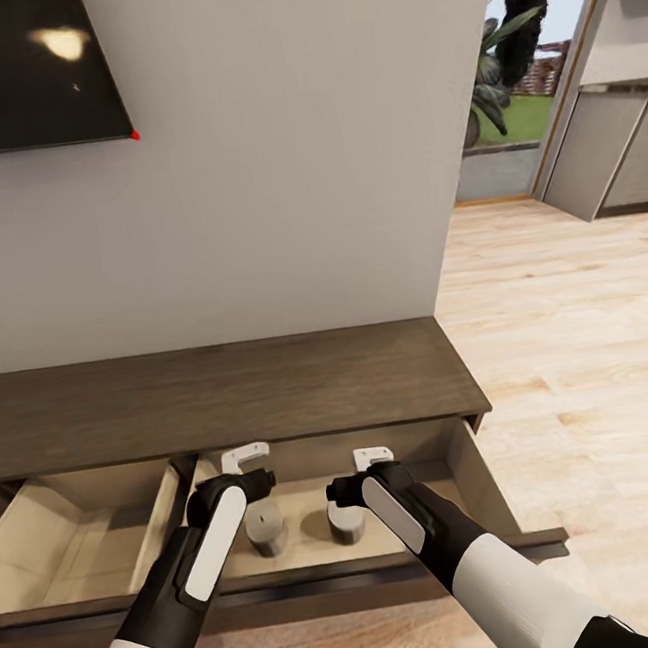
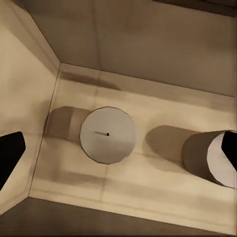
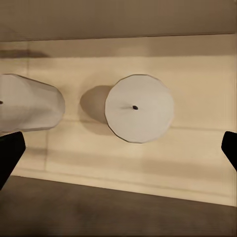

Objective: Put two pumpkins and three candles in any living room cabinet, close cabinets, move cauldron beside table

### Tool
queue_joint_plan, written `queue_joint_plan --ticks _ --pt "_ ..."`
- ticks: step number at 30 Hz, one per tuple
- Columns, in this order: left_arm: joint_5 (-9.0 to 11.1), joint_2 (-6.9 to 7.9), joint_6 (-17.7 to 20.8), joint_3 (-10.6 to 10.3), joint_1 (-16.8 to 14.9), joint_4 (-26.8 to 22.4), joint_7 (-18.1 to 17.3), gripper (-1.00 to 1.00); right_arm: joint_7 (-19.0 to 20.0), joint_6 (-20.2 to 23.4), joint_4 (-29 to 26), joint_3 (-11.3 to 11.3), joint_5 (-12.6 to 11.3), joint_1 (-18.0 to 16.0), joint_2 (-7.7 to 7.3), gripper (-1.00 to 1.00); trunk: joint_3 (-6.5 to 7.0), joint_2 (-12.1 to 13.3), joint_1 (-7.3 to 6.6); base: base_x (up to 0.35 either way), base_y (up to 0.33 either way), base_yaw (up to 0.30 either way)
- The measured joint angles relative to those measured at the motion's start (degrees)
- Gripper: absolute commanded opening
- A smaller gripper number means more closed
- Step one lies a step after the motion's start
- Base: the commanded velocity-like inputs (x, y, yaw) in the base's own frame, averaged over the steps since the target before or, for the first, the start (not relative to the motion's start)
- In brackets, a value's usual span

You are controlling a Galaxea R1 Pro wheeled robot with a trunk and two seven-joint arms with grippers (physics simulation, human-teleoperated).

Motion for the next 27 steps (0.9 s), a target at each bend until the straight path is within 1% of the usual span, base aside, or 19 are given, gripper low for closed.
queue_joint_plan --ticks 4,10,14,16,24,27 --pt "0.0 -0.03 1.1 0.0 -0.1 0.0 0.0 1.0 0.0 0.0 0.0 0.0 0.0 0.0 0.0 1.0 0.72 1.6 -0.88 0.0 0.0 0.0" --pt "0.0 -0.14 1.6 0.2 -0.2 0.0 0.1 1.0 0.0 -0.2 0.0 0.0 0.0 0.0 0.0 1.0 1.8 4.0 -2.2 -0.013 0.0 0.0" --pt "0.0 -0.14 1.6 2.0 -0.2 0.1 0.1 1.0 0.0 -0.2 0.0 0.0 0.0 0.0 0.0 1.0 2.51 5.6 -3.06 -0.152 0.0 0.0" --pt "0.0 -0.13 1.6 2.4 -0.2 0.1 0.1 1.0 0.0 -0.3 -0.1 0.0 0.0 0.0 0.0 1.0 2.87 6.4 -3.51 -0.044 0.0 0.0" --pt "0.1 0.03 1.6 2.6 -0.1 0.1 0.0 1.0 0.0 -0.7 -0.8 0.0 -0.1 0.0 0.0 1.0 4.31 9.6 -5.26 -0.102 0.0 0.0" --pt "0.1 0.05 1.6 2.6 -0.2 0.1 0.0 1.0 0.0 -1.5 -0.8 -0.1 -0.1 0.0 0.0 1.0 4.85 10.8 -5.93 -0.025 0.0 0.0"
